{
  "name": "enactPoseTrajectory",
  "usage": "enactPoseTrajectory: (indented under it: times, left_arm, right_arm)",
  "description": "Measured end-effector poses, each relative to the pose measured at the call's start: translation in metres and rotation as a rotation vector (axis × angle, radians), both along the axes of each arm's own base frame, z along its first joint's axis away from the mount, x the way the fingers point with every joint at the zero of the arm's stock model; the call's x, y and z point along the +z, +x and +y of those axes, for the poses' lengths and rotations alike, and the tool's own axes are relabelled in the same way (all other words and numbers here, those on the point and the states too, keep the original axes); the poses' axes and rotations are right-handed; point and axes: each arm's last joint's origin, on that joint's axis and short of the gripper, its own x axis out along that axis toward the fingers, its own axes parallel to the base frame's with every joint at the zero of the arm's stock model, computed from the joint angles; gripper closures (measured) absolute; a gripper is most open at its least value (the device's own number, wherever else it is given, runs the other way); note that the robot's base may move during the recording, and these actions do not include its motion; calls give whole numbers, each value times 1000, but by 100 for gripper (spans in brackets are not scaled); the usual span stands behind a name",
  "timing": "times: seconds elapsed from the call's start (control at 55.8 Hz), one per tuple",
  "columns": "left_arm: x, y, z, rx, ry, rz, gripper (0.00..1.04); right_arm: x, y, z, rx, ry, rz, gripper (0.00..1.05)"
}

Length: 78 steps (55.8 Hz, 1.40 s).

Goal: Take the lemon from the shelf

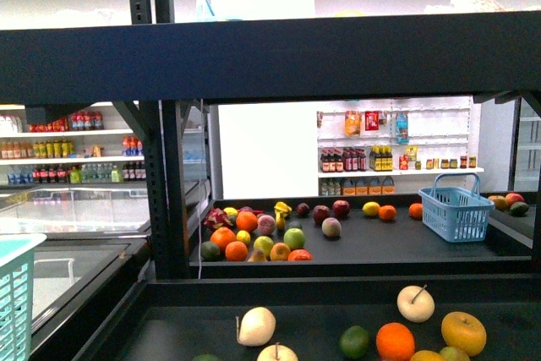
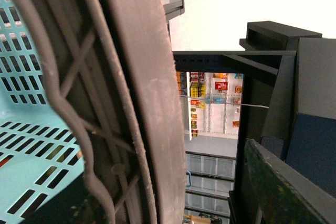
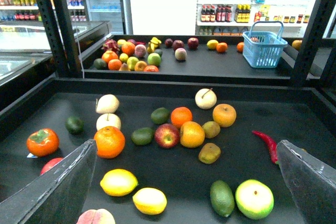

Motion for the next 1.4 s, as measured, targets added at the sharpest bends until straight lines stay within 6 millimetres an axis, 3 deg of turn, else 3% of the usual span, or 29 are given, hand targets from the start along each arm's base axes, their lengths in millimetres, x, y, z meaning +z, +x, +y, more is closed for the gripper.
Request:
enactPoseTrajectory:
  times: [0.215,0.287,0.394,0.61,0.753,0.825,1.04,1.201,1.398]
  left_arm:
    - [-2,0,-3,-12,21,26,82]
    - [-2,-2,-7,-28,26,36,88]
    - [4,-10,-21,-72,90,64,88]
    - [29,-34,-67,-251,218,46,91]
    - [67,-54,-118,-467,368,-65,95]
    - [73,-60,-137,-535,416,-104,96]
    - [57,-62,-185,-690,465,-110,96]
    - [42,-60,-236,-848,457,-137,96]
    - [33,-56,-274,-959,469,-181,96]
  right_arm:
    - [0,0,0,0,0,0,2]
    - [0,0,0,0,0,0,2]
    - [0,0,0,0,0,0,2]
    - [0,0,0,0,0,0,2]
    - [0,0,0,0,0,0,2]
    - [0,0,0,0,0,0,2]
    - [0,0,0,0,0,0,2]
    - [0,0,0,0,0,0,2]
    - [0,0,0,0,0,0,2]
